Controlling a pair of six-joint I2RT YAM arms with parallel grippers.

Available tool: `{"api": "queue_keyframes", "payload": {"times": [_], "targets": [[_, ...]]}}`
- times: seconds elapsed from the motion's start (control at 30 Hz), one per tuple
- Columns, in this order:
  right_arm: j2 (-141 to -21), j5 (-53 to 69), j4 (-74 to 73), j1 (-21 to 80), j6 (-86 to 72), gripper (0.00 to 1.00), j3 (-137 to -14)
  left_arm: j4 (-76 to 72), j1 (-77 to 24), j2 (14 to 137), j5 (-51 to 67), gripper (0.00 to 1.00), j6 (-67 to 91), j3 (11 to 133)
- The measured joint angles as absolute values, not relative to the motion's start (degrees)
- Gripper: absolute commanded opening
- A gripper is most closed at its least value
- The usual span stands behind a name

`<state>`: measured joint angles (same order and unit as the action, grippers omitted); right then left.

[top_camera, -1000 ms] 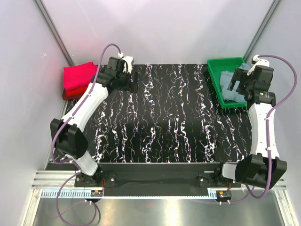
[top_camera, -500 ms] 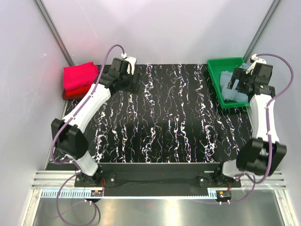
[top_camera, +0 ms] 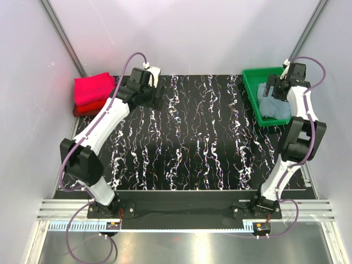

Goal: Fold and stack the t-shirts
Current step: Grab the tshirt from the pile

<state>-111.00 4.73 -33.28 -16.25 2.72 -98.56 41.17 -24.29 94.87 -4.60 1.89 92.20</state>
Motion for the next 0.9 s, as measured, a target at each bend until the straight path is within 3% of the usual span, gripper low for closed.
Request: {"api": "queue_keyframes", "payload": {"times": [0.47,0.6,0.73,0.9], "targets": [[-128.7,-1.1,-32.2,-16.3,8.4,0.81,-109.1,41.4,-24.7,96.3,-4.9,0.99,1.5,92.3],[-130.9,-1.0,-32.1,-16.3,9.6,0.6,-109.7,42.5,-25.6,98.3,-5.1,0.99,1.3,93.1],[-131.2,-1.2,-31.7,-16.3,10.8,0.0,-110.1,42.9,-26.7,99.8,-5.6,0.99,1.3,94.3],[-130.9,-1.9,-31.6,-16.3,10.0,0.0,-110.3,43.0,-27.7,100.7,-7.2,0.98,1.1,95.7]]}}
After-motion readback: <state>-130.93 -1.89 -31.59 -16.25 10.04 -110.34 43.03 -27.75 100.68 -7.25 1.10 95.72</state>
